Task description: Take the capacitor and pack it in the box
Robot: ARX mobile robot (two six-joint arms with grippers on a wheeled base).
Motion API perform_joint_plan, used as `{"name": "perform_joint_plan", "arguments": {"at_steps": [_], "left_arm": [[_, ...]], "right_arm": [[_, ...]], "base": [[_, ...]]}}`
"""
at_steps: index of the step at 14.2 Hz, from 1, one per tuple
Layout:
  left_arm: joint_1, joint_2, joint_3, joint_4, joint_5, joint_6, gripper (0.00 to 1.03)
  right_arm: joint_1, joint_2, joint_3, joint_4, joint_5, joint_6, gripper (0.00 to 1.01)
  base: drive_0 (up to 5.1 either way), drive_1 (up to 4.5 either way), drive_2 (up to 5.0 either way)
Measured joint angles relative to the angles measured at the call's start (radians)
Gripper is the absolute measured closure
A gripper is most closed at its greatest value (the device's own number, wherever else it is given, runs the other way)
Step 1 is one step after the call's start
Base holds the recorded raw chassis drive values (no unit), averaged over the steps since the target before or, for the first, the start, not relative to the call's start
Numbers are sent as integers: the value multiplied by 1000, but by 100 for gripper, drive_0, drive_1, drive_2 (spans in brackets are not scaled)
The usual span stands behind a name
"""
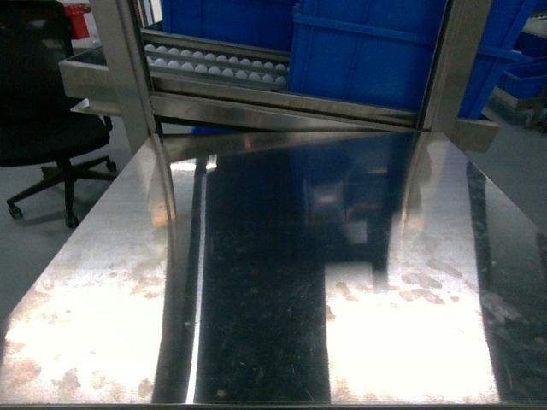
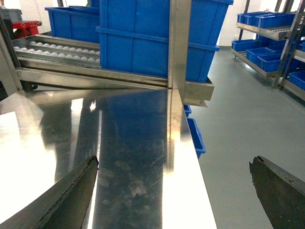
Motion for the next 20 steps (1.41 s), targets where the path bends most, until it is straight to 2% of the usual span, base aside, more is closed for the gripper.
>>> {"name": "perform_joint_plan", "arguments": {"at_steps": [20], "left_arm": [[0,0,0,0,1,3,59]], "right_arm": [[0,0,0,1,0,0,3]], "base": [[0,0,0]]}}
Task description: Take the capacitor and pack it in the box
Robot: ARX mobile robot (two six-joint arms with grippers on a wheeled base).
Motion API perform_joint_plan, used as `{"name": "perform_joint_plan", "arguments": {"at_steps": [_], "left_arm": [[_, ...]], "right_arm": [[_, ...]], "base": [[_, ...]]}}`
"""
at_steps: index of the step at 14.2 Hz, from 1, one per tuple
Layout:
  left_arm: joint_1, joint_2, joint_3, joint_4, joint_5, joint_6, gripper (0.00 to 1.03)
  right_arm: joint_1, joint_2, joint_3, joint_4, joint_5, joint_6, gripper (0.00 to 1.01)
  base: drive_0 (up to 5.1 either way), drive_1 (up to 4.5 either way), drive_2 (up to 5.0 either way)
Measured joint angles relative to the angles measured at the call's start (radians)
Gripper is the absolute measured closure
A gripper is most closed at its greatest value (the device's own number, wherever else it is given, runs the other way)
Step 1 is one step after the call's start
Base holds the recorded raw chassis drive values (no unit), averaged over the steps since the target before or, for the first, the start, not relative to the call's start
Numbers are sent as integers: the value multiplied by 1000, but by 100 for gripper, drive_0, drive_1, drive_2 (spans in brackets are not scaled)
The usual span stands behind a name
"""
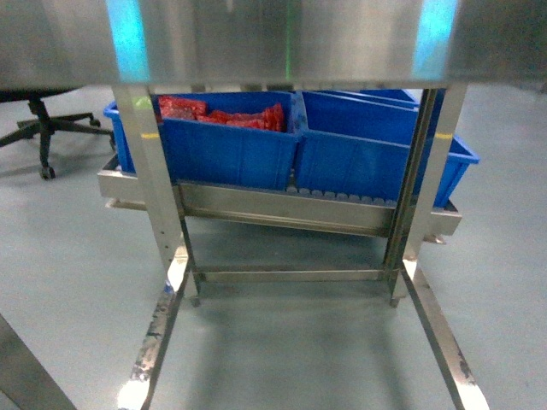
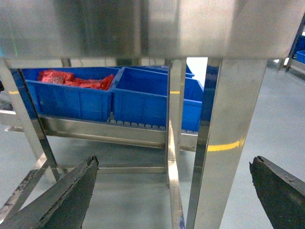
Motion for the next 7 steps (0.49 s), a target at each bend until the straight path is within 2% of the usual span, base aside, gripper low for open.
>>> {"name": "perform_joint_plan", "arguments": {"at_steps": [7], "left_arm": [[0,0,0,-2,0,0,59]], "right_arm": [[0,0,0,-2,0,-1,3]], "base": [[0,0,0]]}}
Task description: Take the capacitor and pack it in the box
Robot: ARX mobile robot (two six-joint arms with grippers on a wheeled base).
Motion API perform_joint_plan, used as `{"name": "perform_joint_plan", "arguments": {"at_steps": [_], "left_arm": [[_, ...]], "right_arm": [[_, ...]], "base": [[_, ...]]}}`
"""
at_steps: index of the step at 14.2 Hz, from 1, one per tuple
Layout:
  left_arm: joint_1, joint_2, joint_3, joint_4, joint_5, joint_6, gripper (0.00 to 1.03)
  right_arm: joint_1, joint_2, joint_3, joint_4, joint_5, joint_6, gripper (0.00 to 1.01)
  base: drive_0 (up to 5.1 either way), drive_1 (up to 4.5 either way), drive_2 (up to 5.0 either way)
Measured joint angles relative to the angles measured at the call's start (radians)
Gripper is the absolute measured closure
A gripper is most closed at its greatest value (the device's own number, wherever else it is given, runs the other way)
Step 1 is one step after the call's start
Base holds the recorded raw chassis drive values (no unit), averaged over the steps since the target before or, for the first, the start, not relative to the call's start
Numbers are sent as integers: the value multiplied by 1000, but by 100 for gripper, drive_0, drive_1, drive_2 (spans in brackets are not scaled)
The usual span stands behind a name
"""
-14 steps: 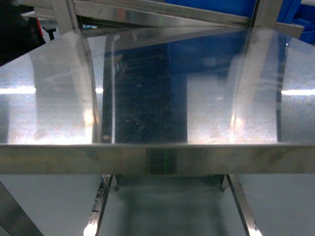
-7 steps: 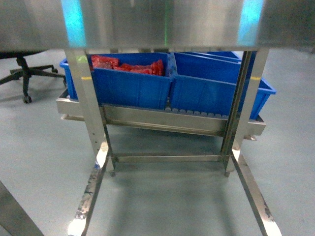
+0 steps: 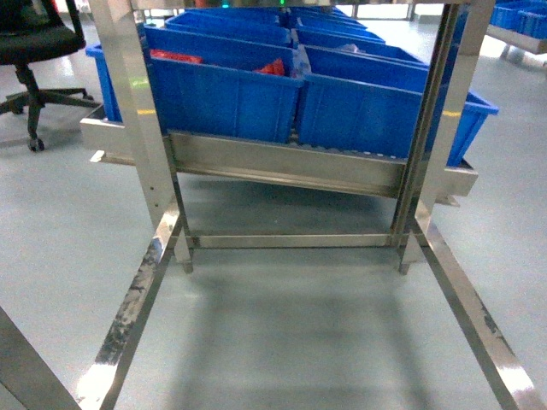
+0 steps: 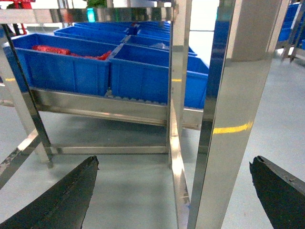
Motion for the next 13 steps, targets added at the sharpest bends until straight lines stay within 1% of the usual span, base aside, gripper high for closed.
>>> {"name": "perform_joint_plan", "arguments": {"at_steps": [11,13], "left_arm": [[0,0,0,1,0,0,59],[0,0,0,1,0,0,59]], "right_arm": [[0,0,0,2,0,0,3],[0,0,0,3,1,0,3]], "base": [[3,3,3],[-478,263,263]]}}
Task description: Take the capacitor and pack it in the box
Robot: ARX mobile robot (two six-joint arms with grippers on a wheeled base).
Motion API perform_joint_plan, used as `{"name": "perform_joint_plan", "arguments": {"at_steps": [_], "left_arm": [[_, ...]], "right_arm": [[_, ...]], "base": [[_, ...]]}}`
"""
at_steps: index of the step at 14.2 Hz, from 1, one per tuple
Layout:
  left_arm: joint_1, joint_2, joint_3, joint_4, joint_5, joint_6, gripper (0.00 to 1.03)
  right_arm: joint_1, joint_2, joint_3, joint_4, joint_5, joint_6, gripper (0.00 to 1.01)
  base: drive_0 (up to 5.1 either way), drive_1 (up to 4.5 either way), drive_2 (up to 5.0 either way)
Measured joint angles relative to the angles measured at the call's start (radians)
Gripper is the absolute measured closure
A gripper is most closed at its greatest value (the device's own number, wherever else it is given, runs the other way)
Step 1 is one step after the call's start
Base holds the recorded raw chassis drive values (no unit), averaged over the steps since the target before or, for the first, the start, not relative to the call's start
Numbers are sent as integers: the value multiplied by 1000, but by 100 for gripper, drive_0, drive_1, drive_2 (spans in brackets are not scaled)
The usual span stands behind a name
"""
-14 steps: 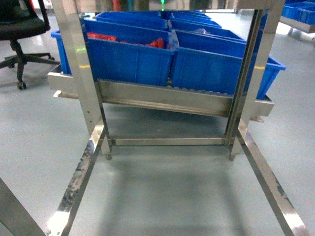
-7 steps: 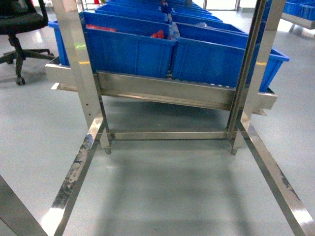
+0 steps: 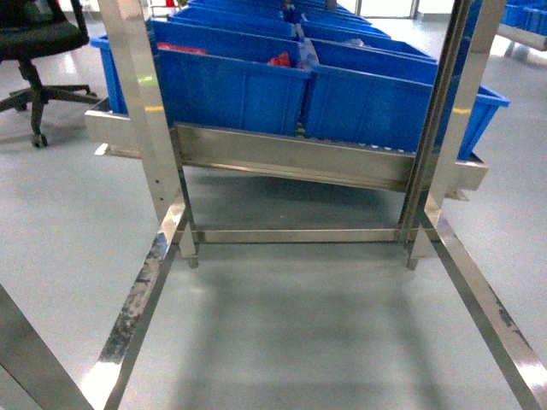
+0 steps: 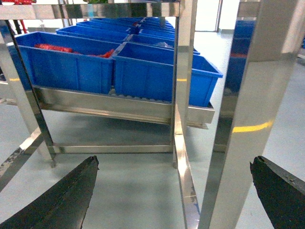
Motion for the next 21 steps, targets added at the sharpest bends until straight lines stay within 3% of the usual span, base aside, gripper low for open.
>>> {"name": "perform_joint_plan", "arguments": {"at_steps": [21], "left_arm": [[0,0,0,0,0,0,59]], "right_arm": [[0,0,0,-3,-1,0,3]], "base": [[-493,251,251]]}}
